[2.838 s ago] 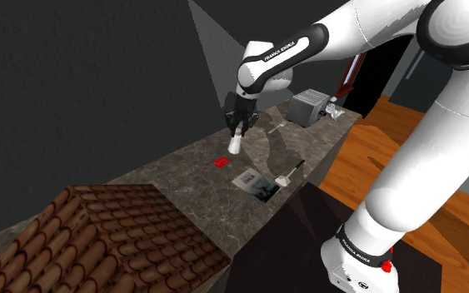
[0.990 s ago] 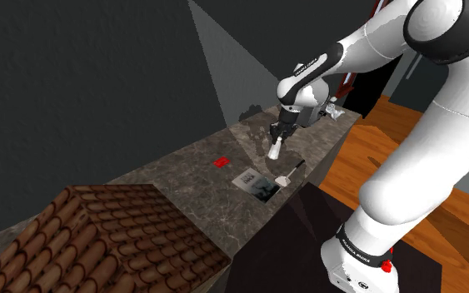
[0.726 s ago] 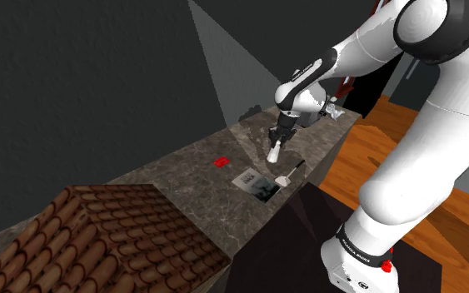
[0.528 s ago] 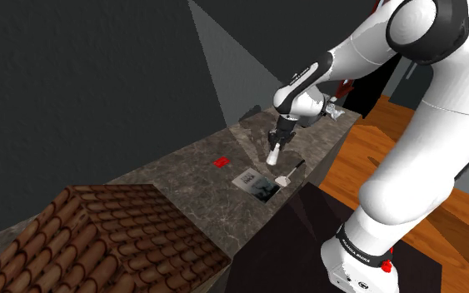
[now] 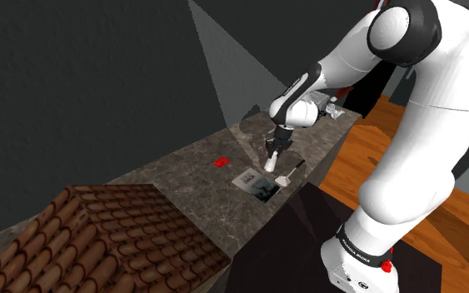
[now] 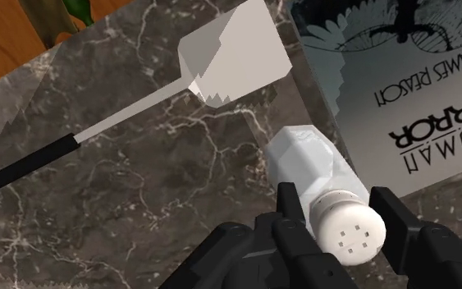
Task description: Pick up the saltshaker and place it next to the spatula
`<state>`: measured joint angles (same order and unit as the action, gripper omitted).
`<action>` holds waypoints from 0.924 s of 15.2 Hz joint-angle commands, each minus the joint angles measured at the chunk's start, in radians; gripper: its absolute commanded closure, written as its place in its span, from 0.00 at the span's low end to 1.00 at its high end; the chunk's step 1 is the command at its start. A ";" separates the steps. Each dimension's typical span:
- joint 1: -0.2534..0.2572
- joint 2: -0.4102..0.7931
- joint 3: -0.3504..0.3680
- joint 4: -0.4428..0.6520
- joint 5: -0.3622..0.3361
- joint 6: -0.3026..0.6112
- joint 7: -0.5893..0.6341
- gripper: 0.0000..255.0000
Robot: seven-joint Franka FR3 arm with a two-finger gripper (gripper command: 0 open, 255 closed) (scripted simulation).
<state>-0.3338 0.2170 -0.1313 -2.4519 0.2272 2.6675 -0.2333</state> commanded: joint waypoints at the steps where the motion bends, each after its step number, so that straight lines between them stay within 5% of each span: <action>1: -0.004 0.026 0.007 0.003 0.015 0.023 -0.012 1.00; 11: -0.013 0.072 0.021 0.009 0.041 0.062 -0.034 1.00; 12: -0.013 0.072 0.021 0.009 0.041 0.062 -0.033 0.00; 14: -0.013 0.073 0.021 0.009 0.041 0.062 -0.034 0.00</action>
<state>-0.3466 0.2895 -0.1101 -2.4428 0.2677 2.7297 -0.2667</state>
